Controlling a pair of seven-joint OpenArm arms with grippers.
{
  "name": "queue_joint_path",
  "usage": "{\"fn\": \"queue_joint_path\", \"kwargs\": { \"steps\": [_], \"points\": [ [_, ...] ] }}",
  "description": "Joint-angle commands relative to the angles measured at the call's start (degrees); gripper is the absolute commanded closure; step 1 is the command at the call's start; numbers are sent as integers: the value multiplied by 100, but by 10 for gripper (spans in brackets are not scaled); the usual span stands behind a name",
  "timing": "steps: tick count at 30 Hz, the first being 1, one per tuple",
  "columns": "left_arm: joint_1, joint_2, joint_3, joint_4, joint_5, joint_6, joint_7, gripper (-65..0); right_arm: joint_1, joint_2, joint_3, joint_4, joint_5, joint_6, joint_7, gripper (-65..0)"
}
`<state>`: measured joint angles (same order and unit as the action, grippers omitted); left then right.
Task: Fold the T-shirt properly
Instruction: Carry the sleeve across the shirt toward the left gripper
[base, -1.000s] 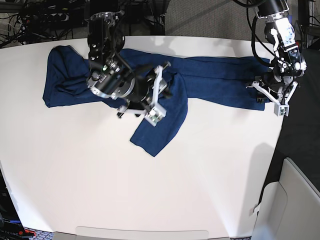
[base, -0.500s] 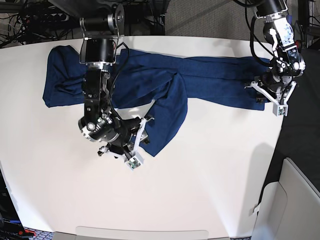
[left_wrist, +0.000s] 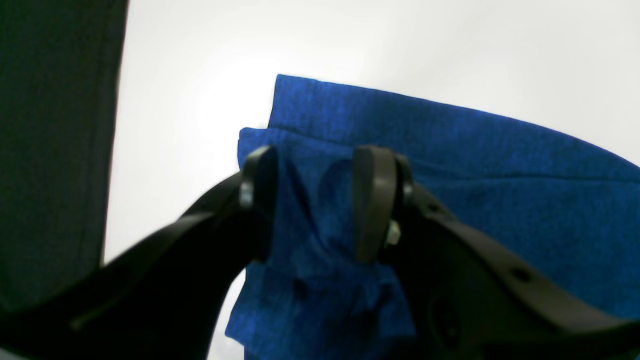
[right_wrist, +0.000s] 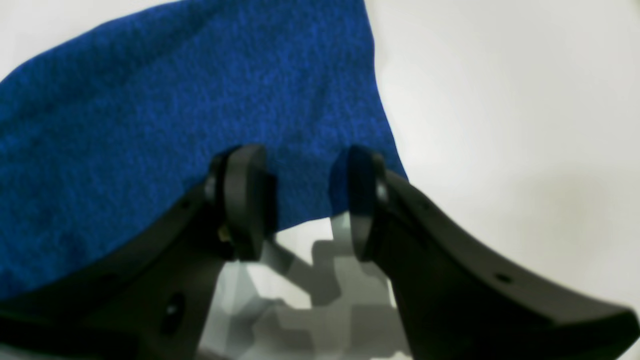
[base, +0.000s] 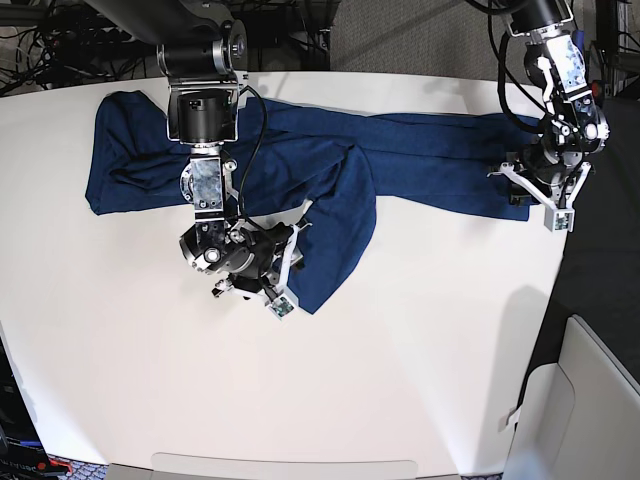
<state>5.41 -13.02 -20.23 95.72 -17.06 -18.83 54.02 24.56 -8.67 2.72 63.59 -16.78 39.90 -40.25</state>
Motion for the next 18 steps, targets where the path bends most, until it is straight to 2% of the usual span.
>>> {"fn": "queue_joint_path", "kwargs": {
  "steps": [1,6,8,10,12,15,18],
  "points": [
    [-62,-83,-30,111,-22,6,-79,-224,151,-33,5,-60,-103,10,56,-265],
    [-79,-83,-30,111,-22,6,-79,-224,256,-33,-39,-605,-279,10,-23,-253],
    [-79,-83,-30,111,-22,6,-79,-224,256,-33,-57,-676,-252,10,-261,-177],
    [-79,-83,-30,111,-22,6,-96,-224,256,-33,-206,-632,-182,10,-463,-65],
    [-79,-83,-30,111,-22,6,-105,-222,256,-33,-531,-632,161,10,-595,0],
    [-79,-83,-74,111,-22,6,-132,-221,265,-17,-936,-553,847,10,-709,-7],
    [-79,-74,-434,120,-30,6,-132,-221,221,45,-1147,-166,1691,10,-788,-7]
  ]
}}
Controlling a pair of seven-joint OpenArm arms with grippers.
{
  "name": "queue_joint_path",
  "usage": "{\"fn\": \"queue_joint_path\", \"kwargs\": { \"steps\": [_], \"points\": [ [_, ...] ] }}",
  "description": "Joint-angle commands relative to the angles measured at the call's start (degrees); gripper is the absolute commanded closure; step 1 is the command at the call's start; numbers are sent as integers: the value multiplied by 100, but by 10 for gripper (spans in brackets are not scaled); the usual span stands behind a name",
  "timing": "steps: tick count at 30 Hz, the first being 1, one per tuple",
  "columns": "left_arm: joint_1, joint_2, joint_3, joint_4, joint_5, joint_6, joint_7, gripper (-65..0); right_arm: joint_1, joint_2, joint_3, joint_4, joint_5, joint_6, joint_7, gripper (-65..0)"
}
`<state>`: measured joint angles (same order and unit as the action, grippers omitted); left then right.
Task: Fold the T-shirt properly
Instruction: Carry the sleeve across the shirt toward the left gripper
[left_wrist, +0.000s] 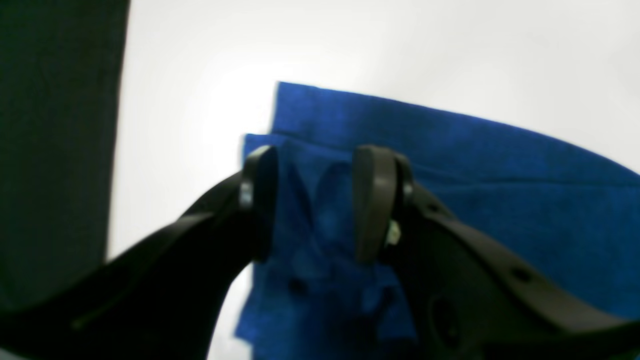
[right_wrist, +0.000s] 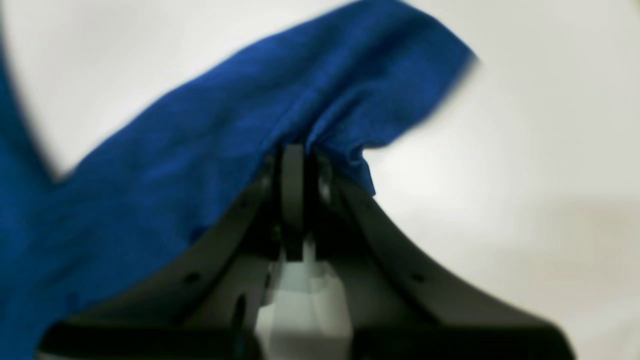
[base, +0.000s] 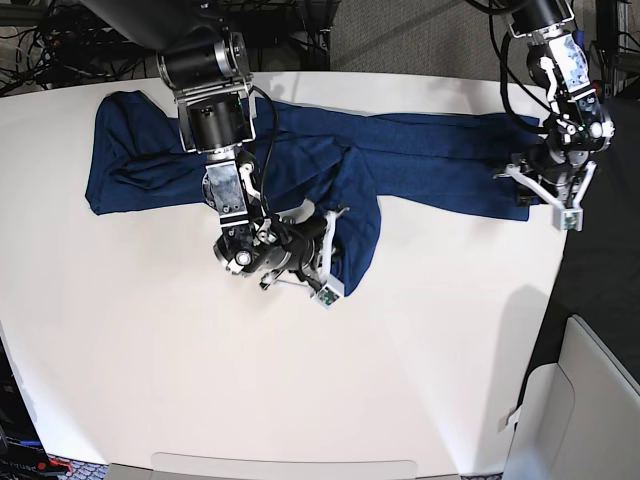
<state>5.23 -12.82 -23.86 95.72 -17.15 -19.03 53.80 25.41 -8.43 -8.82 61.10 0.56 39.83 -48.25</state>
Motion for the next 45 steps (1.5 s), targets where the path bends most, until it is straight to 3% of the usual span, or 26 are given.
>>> {"fn": "queue_joint_path", "kwargs": {
  "steps": [1,7,14,20,32,40,45],
  "points": [
    [-62,-94,-151,120,-22,26,-110,-221,118,29,-37,224,265,17,-23,-7],
    [-71,-94,-511,120,-30,26,-110,-221,110,-15,-169,760,2094,17,-366,-7],
    [-27,-94,-564,120,-30,26,-110,-221,171,-57,-898,1173,3535,17,-366,-7],
    [-18,-94,-590,120,-30,26,-110,-221,215,-57,-1558,1209,3826,17,-340,-7],
    [61,-94,-836,120,-30,26,-110,-221,1200,-57,-2894,1296,5232,17,-340,-7],
    [175,-94,-845,243,-30,26,-110,-221,1543,-57,-3782,1560,5294,17,-331,-7],
    [219,-94,-845,287,-30,26,-110,-221,1314,-57,-4318,1015,5285,17,284,-25]
  ]
}}
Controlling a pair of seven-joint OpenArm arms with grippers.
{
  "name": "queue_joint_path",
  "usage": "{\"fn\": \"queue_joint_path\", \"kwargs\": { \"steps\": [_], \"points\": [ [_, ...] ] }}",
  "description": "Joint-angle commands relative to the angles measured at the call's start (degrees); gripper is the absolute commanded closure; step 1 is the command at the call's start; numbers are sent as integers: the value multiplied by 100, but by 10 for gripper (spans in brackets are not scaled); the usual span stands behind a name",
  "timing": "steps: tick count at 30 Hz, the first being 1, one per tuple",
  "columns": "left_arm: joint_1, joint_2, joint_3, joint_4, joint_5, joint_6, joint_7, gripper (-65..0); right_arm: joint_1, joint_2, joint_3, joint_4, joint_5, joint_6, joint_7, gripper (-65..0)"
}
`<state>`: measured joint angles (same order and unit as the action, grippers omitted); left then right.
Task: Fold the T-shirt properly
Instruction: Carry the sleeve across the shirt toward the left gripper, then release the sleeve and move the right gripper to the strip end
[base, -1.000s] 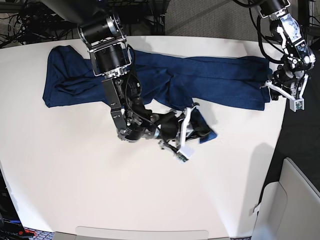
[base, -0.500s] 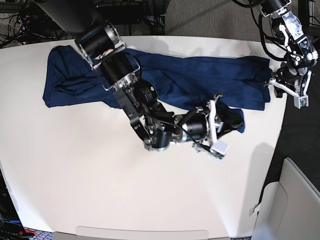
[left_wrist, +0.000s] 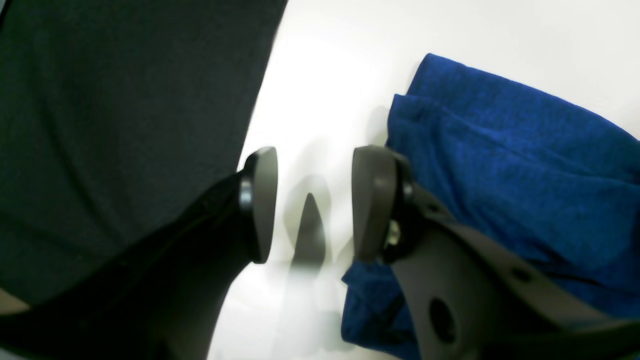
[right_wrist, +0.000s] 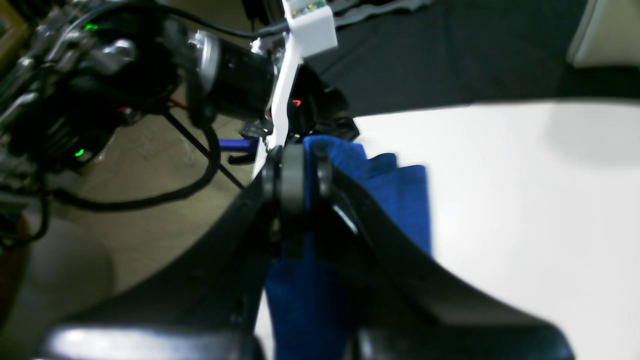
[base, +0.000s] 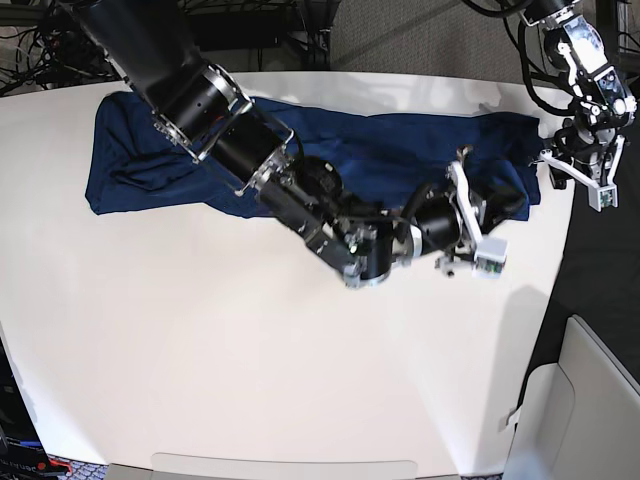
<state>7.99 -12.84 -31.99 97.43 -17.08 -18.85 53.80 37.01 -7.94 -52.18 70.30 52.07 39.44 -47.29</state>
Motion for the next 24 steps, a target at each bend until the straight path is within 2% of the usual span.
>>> {"fn": "queue_joint_path", "kwargs": {
  "steps": [1,3,5,7,11,13,18,21,24],
  "points": [
    [-56,-92,-32,125,-37,8,-110,-221,153,-106,-219,42,133,56,285,-61],
    [-56,-92,-23,161,-37,8,-110,-221,162,-106,-544,69,63,56,381,-161],
    [-65,-92,-14,187,-37,8,-110,-221,153,-106,-500,262,-60,56,381,-240],
    [-65,-92,-6,187,-37,8,-92,-223,145,-106,-325,570,-95,56,381,-259],
    [-56,-92,-14,187,-37,8,-66,-224,118,-45,212,1203,-95,56,364,-241],
    [-12,-92,-23,187,-37,8,-57,-228,-22,289,537,1519,-95,56,364,-226],
    [146,-118,30,161,-46,8,-57,-291,-559,1423,1495,1651,-104,56,364,-195],
    [146,-118,56,152,-55,-1,-39,-299,-893,2047,1970,1730,-104,56,364,-194],
    [129,-162,302,161,-327,-1,259,-296,-1244,2566,2357,1968,-104,56,364,-194]
  ]
}}
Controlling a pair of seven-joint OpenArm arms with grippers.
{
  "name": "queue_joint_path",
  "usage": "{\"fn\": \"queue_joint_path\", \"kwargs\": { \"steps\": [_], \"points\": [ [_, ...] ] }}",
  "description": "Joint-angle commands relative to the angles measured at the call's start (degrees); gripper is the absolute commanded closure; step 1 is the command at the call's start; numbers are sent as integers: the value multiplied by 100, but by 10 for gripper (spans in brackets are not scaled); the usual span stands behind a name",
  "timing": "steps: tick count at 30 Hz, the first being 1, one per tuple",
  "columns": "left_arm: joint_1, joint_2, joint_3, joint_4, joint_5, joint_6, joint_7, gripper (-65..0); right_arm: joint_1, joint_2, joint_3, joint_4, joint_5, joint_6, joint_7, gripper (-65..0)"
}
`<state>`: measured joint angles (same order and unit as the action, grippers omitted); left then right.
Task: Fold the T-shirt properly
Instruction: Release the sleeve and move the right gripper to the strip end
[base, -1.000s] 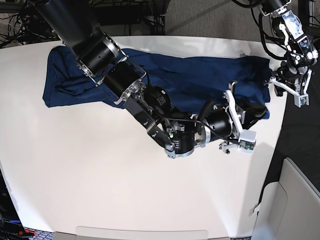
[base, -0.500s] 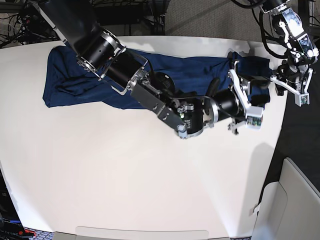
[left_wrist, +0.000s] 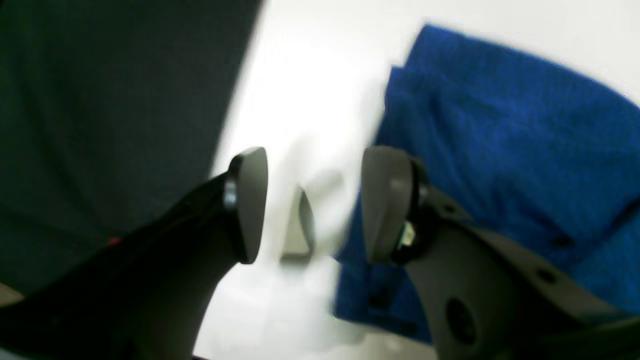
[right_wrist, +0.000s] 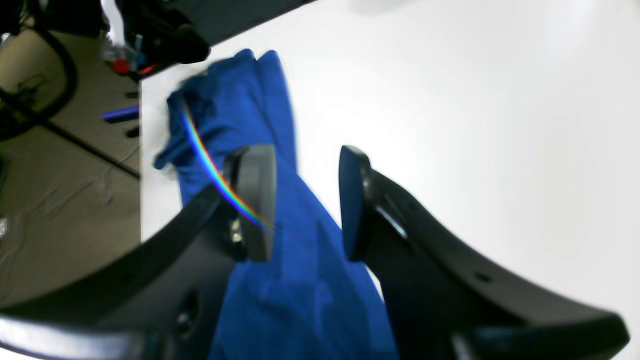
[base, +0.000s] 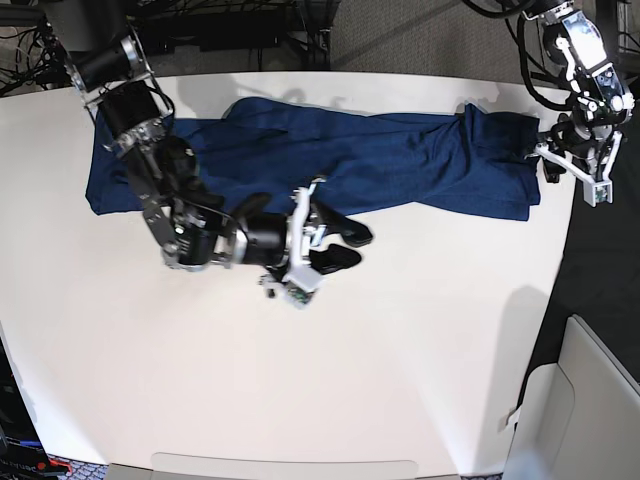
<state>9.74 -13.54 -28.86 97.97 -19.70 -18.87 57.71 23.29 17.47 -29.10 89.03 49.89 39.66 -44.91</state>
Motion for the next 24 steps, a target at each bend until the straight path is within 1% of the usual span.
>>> {"fn": "queue_joint_path", "kwargs": {
  "steps": [1,2,4,5,6,11,15,21,24],
  "points": [
    [-46,-180,42,106,-276,-42,-9,-296,32,165,137,182,114,34,126,-194],
    [-55,-259,77,97,-460,-148,114,-296,-56,270,198,253,114,34,126,-194],
    [-64,-321,86,0,-838,-482,352,-298,-250,455,312,402,114,34,126,-194],
    [-81,-347,77,-61,-979,-596,440,-300,-338,534,365,481,114,34,126,-194],
    [-125,-356,77,-114,-1058,-631,492,-300,-443,604,427,578,114,34,126,-194],
    [-266,-356,77,-158,-1085,-631,536,-301,-874,815,752,815,114,34,126,-194],
    [-266,-321,77,-193,-1085,-640,536,-301,-1059,859,919,815,114,34,117,-194],
    [-275,-189,121,-404,-1093,-640,545,-301,-1067,859,919,938,114,34,117,-194],
    [-275,-189,121,-641,-1093,-640,545,-301,-1067,859,919,1105,114,34,117,-194]
  ]
}}
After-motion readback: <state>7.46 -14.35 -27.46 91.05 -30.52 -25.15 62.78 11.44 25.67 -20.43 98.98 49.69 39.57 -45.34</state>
